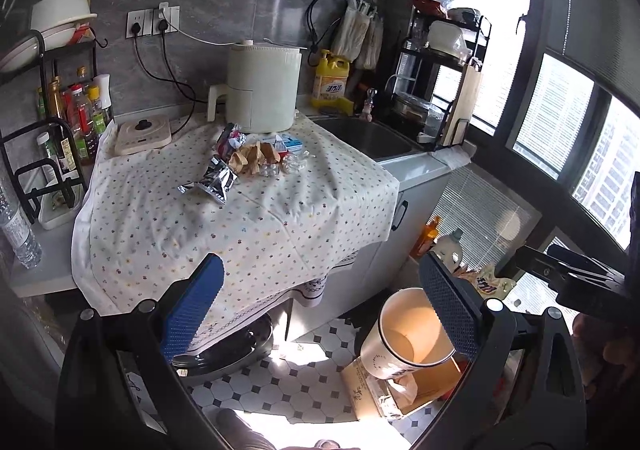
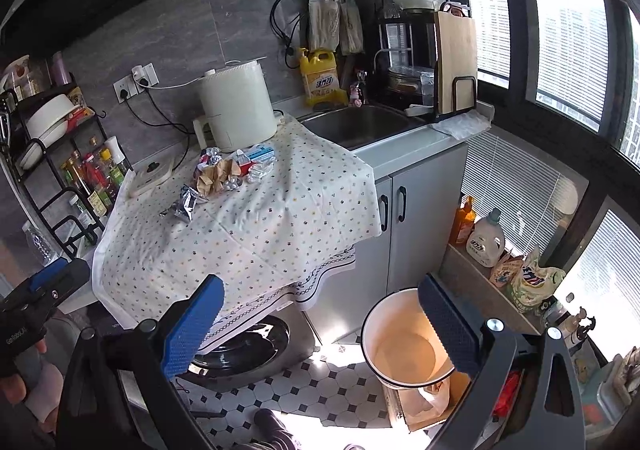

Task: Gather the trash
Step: 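Move both tools toward the trash pile on the floral cloth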

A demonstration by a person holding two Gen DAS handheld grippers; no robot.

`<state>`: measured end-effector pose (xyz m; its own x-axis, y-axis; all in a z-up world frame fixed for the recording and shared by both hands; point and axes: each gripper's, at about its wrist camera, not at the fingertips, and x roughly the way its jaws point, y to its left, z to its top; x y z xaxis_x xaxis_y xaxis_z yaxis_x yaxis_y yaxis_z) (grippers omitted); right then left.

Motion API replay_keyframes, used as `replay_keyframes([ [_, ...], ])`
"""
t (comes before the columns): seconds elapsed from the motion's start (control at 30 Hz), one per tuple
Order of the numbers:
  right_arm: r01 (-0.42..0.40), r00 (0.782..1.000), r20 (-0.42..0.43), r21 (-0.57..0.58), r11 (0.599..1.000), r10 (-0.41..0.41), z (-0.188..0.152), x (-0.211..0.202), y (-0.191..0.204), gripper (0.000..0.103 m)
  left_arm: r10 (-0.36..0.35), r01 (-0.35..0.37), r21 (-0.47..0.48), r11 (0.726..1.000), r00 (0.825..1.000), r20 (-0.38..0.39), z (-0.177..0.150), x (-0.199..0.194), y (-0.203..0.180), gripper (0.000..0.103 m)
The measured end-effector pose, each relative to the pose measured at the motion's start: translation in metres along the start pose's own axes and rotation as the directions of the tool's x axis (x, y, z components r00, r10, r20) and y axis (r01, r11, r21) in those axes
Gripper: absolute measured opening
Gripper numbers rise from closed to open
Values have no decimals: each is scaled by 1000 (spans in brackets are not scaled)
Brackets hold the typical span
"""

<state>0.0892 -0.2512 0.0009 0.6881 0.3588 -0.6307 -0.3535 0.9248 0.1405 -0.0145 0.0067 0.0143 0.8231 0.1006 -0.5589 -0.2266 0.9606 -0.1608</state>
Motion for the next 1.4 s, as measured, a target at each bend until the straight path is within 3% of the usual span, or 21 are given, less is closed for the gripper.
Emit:
replay_keyframes([
  [0.63, -30, 999, -29, -7, 1000, 29, -6, 13, 10, 95, 38, -38, -32, 999, 999, -15, -7, -1, 17, 97],
  [1.03, -38, 998, -40, 7, 999, 38, -1, 27, 18, 95, 54, -55, -52, 997, 998, -11, 6, 7, 32, 97],
  [1.4, -59, 997, -57, -22, 998, 58, 15, 60, 50, 95, 49, -53, -90, 995, 998, -49, 20, 46, 72, 97],
])
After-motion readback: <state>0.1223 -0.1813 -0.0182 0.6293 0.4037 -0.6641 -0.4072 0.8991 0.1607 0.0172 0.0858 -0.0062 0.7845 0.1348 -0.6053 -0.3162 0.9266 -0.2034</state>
